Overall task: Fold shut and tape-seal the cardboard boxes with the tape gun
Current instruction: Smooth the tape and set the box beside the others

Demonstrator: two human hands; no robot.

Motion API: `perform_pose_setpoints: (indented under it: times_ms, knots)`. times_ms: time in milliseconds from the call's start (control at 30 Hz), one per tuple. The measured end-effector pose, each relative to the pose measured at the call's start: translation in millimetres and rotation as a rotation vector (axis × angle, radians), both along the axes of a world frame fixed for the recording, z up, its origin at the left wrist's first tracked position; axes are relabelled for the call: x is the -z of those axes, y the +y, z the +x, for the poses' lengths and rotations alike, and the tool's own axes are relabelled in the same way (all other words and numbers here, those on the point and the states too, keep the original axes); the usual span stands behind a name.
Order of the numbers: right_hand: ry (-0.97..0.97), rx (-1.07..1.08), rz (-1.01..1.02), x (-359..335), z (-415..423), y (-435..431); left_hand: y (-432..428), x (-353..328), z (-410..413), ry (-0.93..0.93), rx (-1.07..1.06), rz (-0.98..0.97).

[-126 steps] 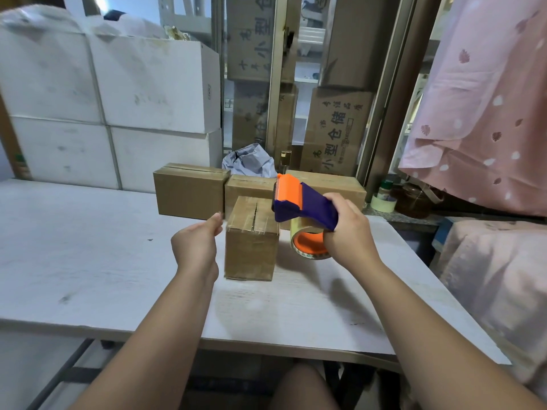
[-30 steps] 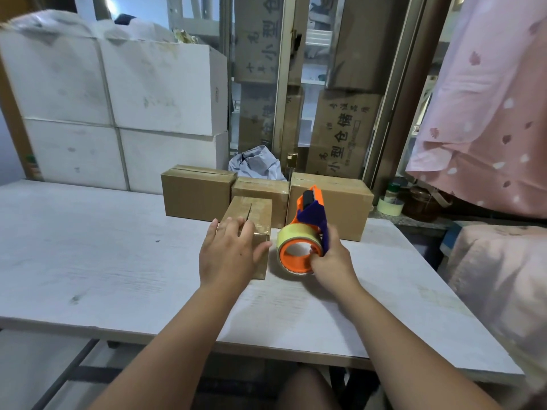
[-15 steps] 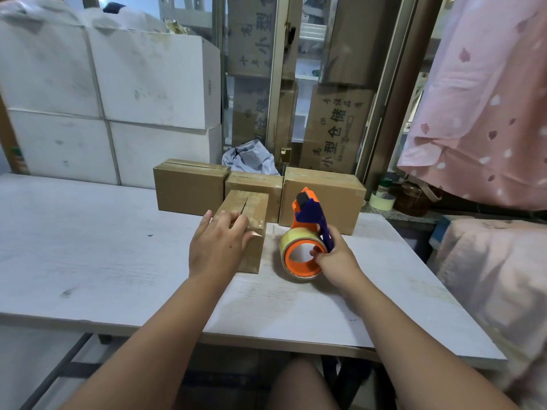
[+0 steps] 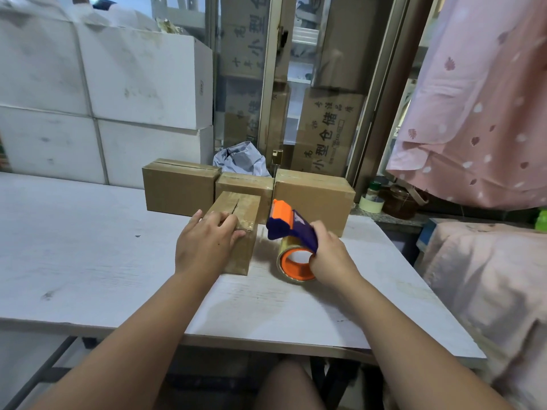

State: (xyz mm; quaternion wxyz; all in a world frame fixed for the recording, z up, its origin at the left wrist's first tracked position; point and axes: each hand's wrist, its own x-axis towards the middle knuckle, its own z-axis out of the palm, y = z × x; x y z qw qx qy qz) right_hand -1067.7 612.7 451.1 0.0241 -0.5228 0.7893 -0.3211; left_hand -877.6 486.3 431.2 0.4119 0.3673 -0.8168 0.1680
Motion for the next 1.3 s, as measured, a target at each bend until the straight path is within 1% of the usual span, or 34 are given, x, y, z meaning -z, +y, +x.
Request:
perform_pose_setpoints:
  times_ms: [133,200,233,267,333,400,467,600,667,733,967,1200,1300]
  knots:
    - [0.128,-0.004,0.032,2.8,2.2,7.3,3.3,-1.5,1.0,0.012,0.014,-0.055]
    - [0.155,0.007,0.042,-0.3,0.6,7.3,3.6,-3.1,2.1,0.003,0.016,-0.067]
    - [0.134,0.005,0.054,-2.6,-1.2,6.8,4.1,-3.9,2.6,0.000,0.016,-0.068]
    - [0.073,-0.001,0.061,-4.9,-3.0,6.9,5.0,-4.1,2.8,0.003,0.013,-0.073]
    - [-0.104,-0.011,0.049,-8.4,-6.3,8.1,7.2,-4.0,2.4,0.025,0.005,-0.093]
    - [-0.238,-0.011,0.016,-8.2,-7.6,10.6,8.7,-4.5,1.9,0.044,0.008,-0.107]
    - [-0.308,0.002,-0.022,-4.7,-8.2,11.8,8.1,-4.6,2.0,0.048,0.014,-0.110]
    - [-0.362,0.036,-0.064,2.3,-6.6,13.1,6.1,-3.2,2.2,0.053,0.020,-0.103]
    - [-0.321,0.040,-0.054,3.7,-6.4,14.3,5.4,-2.6,2.4,0.056,0.028,-0.097]
    - [-0.222,0.026,-0.013,1.1,-6.3,15.9,5.1,-2.6,3.2,0.058,0.038,-0.087]
    - [0.112,0.016,0.227,-15.5,-1.7,12.6,7.5,-6.8,3.3,0.023,0.028,-0.036]
    - [0.264,0.022,0.335,-28.2,4.6,15.7,6.7,-8.2,3.0,-0.006,0.018,0.058]
    - [0.410,0.044,0.458,-45.5,9.7,6.6,6.9,-8.9,3.3,0.000,0.021,0.045]
